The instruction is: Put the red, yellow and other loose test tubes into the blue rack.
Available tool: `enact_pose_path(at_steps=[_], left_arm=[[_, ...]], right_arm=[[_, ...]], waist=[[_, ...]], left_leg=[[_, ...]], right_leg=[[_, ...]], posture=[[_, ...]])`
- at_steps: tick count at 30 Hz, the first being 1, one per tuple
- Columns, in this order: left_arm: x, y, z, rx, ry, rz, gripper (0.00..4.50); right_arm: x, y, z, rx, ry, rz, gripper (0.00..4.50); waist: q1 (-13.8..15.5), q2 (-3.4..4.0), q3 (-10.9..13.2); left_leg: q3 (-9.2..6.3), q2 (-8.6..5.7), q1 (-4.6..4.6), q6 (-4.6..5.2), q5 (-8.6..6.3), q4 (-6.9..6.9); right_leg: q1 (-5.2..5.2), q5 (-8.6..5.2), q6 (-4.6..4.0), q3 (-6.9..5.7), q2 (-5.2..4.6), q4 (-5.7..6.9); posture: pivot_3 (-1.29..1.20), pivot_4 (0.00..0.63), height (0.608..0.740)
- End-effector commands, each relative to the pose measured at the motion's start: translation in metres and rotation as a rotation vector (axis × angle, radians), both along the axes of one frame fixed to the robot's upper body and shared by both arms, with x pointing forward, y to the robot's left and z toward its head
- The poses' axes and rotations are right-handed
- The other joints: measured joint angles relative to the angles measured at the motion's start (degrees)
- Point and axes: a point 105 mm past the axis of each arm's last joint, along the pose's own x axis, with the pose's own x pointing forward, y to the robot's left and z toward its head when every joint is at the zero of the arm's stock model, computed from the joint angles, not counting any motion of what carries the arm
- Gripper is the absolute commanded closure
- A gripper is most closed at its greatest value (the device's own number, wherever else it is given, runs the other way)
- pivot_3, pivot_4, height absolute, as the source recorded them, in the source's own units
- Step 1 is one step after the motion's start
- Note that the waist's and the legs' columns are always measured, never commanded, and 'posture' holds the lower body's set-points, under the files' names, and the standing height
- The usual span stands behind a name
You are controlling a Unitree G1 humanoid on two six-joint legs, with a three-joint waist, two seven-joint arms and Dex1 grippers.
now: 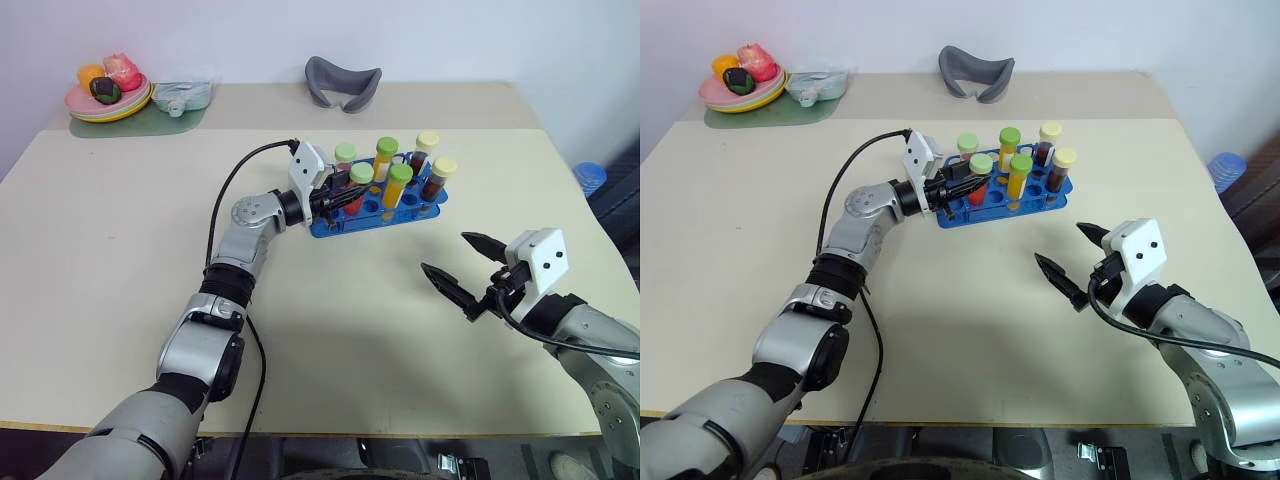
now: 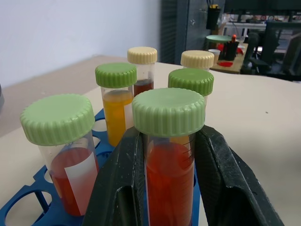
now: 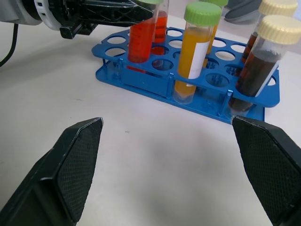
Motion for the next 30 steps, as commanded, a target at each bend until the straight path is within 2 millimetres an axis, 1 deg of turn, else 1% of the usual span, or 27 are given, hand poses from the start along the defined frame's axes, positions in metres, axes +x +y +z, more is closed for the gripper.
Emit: enact_pose_path(at_steps=[1,2,3,4,8,10,14,17,20,22,24,25,28,30], left_arm=[[-0.001,-0.002,0.023,-0.063,-0.042,-0.013,2.17],[-0.001,-0.001,0.024,-0.067,-0.047,-0.008,1.64],[-0.001,0.000,0.025,-0.071,-0.052,-0.004,1.24],[-0.002,0.001,0.028,-0.087,-0.059,-0.002,0.71],[-0.006,0.007,0.036,-0.126,-0.082,-0.001,0.71],[-0.010,0.015,0.042,-0.144,-0.103,0.017,0.71],[-0.025,0.040,0.044,-0.150,-0.087,0.034,0.71],[-0.039,0.064,0.036,-0.116,-0.064,0.082,0.71],[-0.046,0.092,0.027,-0.111,-0.078,0.211,0.71],[-0.055,0.101,0.020,-0.112,-0.058,0.210,0.71],[-0.063,0.112,0.010,-0.081,-0.049,0.231,0.71],[-0.066,0.115,0.007,-0.069,-0.046,0.239,0.71],[-0.083,0.130,-0.004,-0.011,-0.042,0.250,0.71],[-0.091,0.141,-0.011,0.006,-0.020,0.288,0.71]], right_arm=[[-0.004,0.003,0.012,0.005,-0.049,0.011,0.00],[-0.003,0.004,0.012,0.005,-0.049,0.012,0.00],[-0.003,0.004,0.012,0.005,-0.049,0.013,0.00],[-0.003,0.005,0.013,0.004,-0.049,0.014,0.00],[-0.003,0.005,0.012,0.004,-0.045,0.018,0.00],[-0.002,0.005,0.012,0.004,-0.042,0.020,0.00],[-0.002,0.005,0.008,0.017,-0.038,0.001,0.00],[-0.003,0.003,0.004,0.040,-0.048,-0.041,0.00],[-0.005,-0.002,-0.008,0.045,-0.043,-0.097,0.00],[-0.009,-0.004,-0.015,0.084,-0.042,-0.107,0.00],[-0.013,-0.010,-0.025,0.070,-0.030,-0.113,0.00],[-0.014,-0.013,-0.029,0.065,-0.020,-0.113,0.00],[-0.019,-0.026,-0.036,0.047,-0.025,-0.129,0.00],[-0.021,-0.036,-0.040,0.034,-0.042,-0.136,0.00]], waist=[[0.0,0.00,0.0],[0.0,0.00,0.0],[-0.1,0.00,0.0],[-0.1,0.00,0.0],[-0.1,0.00,0.0],[-0.1,0.00,0.0],[-0.3,0.02,0.0],[-0.2,0.03,0.0],[0.0,0.03,0.0],[0.1,0.01,0.0],[0.1,0.02,0.0],[0.1,0.01,0.0],[-0.2,0.03,0.0],[-0.2,0.05,-0.1]], left_leg=[[0.00,0.00,0.00,0.00,0.00,0.00],[0.00,0.00,0.00,0.00,0.00,0.00],[0.00,0.00,0.00,0.00,0.00,0.00],[0.00,0.00,0.01,0.00,0.00,0.00],[0.00,0.00,0.00,0.00,0.00,0.00],[0.00,0.00,0.01,0.00,0.00,0.00],[-0.01,0.02,0.03,0.00,0.00,-0.02],[-0.02,0.05,0.04,-0.01,0.00,-0.02],[-0.02,0.05,0.03,-0.01,0.00,-0.01],[-0.02,0.04,0.02,-0.01,0.00,-0.01],[-0.02,0.04,0.03,-0.01,0.00,-0.02],[-0.01,0.04,0.03,-0.01,0.00,-0.01],[-0.01,0.05,0.07,-0.01,0.00,-0.03],[-0.01,0.06,0.11,0.00,0.00,-0.07]], right_leg=[[0.00,0.00,0.00,0.00,0.00,0.00],[0.00,0.00,0.00,0.00,0.00,0.00],[0.00,0.00,0.00,0.00,0.00,0.00],[0.00,0.00,0.00,0.00,0.00,0.00],[0.00,0.00,0.00,0.00,0.00,0.00],[0.00,0.00,0.00,0.00,0.00,0.00],[-0.01,0.00,0.00,0.01,0.01,0.02],[-0.02,0.00,-0.01,0.01,0.02,0.05],[0.02,0.00,0.00,0.01,-0.01,0.03],[0.02,0.00,0.00,0.00,-0.02,0.02],[0.02,0.00,-0.01,-0.01,-0.02,0.02],[0.02,0.00,-0.01,0.00,-0.02,0.02],[0.04,0.00,-0.01,0.01,-0.01,0.02],[0.04,-0.01,-0.02,0.01,0.01,0.03]], posture=[[0.00,0.150,0.740],[0.00,0.150,0.740],[0.00,0.150,0.740],[0.00,0.150,0.740],[0.00,0.150,0.740],[0.00,0.150,0.740],[0.00,0.150,0.740],[0.00,0.150,0.740],[0.00,0.150,0.740],[0.00,0.150,0.740],[0.00,0.150,0.740],[0.00,0.150,0.740],[0.00,0.150,0.740],[0.00,0.150,0.740]])
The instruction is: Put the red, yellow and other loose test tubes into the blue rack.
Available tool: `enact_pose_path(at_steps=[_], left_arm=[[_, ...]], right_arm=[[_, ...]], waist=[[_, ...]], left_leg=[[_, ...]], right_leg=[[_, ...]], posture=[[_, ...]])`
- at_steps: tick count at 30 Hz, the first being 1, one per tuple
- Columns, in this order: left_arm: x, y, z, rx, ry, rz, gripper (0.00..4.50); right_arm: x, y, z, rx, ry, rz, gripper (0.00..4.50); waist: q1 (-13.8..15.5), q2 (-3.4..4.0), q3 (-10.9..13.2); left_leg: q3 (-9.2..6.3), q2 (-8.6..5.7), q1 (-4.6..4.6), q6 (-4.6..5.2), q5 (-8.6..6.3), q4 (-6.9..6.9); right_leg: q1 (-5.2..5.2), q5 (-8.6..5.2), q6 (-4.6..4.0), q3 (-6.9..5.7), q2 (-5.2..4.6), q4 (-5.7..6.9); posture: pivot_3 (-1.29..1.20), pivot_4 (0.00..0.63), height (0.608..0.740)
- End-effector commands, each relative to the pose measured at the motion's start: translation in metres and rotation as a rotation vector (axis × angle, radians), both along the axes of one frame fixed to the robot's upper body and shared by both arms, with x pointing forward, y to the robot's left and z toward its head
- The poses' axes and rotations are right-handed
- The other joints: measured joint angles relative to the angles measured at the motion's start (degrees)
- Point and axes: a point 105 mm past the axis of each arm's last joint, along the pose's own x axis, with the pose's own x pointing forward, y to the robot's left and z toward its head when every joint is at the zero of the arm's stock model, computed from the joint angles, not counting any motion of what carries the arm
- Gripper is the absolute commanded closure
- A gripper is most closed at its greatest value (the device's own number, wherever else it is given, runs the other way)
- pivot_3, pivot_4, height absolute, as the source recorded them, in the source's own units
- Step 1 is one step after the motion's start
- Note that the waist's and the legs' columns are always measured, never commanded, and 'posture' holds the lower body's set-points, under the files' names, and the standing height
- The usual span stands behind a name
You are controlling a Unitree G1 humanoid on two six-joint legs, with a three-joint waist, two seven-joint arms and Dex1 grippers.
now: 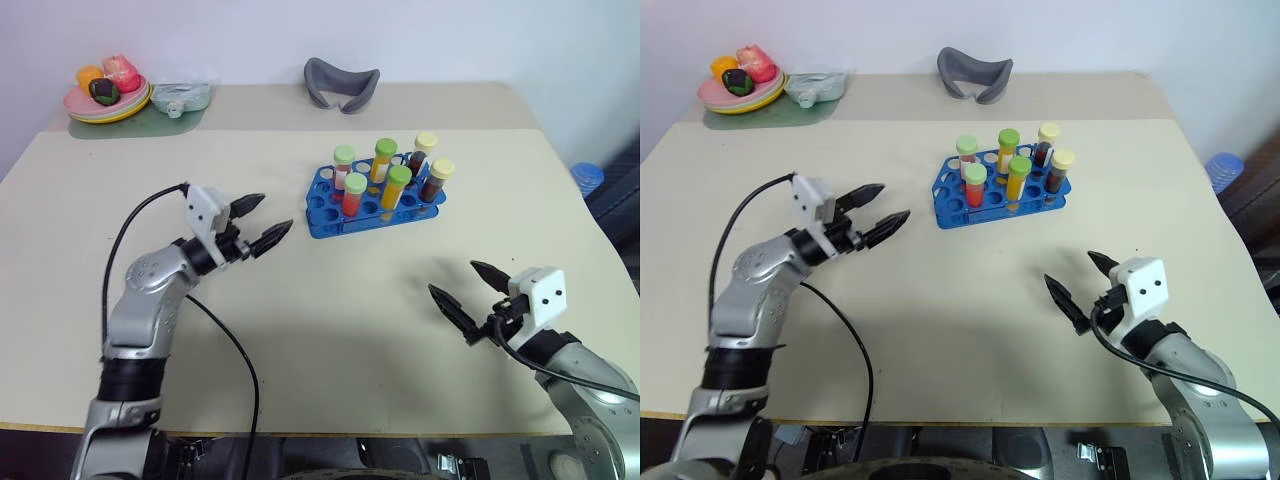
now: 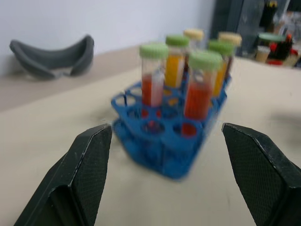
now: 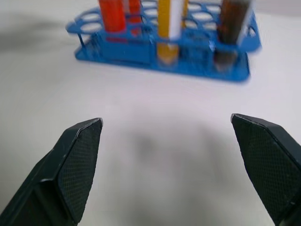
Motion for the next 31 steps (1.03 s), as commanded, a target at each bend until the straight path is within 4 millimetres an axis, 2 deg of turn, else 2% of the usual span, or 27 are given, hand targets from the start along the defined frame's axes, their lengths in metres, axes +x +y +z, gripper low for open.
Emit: enact_pose_path(at_steps=[1,4,7,13,24,31], left_arm=[[-0.016,0.017,0.006,0.019,-0.028,0.047,0.71],[-0.028,0.022,0.000,0.040,-0.010,0.071,0.71],[-0.043,0.039,-0.011,0.061,0.041,0.131,0.71],[-0.060,0.054,-0.021,0.063,0.081,0.216,0.71],[-0.072,0.055,-0.028,0.044,0.110,0.270,0.71],[-0.074,0.050,-0.026,0.035,0.126,0.249,0.71]], right_arm=[[-0.003,-0.017,0.008,-0.020,-0.085,-0.019,0.00],[-0.005,-0.027,0.007,-0.008,-0.100,-0.023,0.00],[-0.007,-0.036,0.013,-0.020,-0.145,-0.016,0.00],[-0.005,-0.041,0.020,-0.026,-0.161,-0.001,0.00],[-0.002,-0.038,0.028,-0.035,-0.130,0.045,0.00],[-0.006,-0.044,0.021,-0.033,-0.109,0.050,0.00]], waist=[[0.0,0.01,0.0],[0.1,0.01,0.0],[0.1,0.01,0.0],[0.2,0.00,0.0],[0.1,0.01,0.0],[0.1,0.01,0.0]], left_leg=[[0.00,0.00,0.01,0.00,0.00,0.00],[0.01,0.00,0.01,0.00,0.00,0.02],[0.01,0.00,0.01,0.00,0.00,0.01],[0.03,0.02,0.04,0.01,-0.01,0.03],[0.06,0.01,0.04,0.01,-0.01,0.02],[0.06,0.01,0.04,0.01,-0.01,0.03]], right_leg=[[0.00,0.00,0.00,0.00,0.00,0.01],[0.03,0.00,0.00,0.01,-0.01,0.01],[0.03,0.00,-0.01,0.01,-0.01,0.00],[0.07,0.00,-0.02,0.03,-0.01,0.00],[0.07,-0.01,-0.02,0.04,-0.01,-0.01],[0.07,-0.01,-0.02,0.04,-0.01,-0.01]], posture=[[0.00,0.150,0.740],[0.00,0.150,0.740],[0.00,0.150,0.740],[0.00,0.150,0.740],[0.00,0.150,0.740],[0.00,0.150,0.740]])
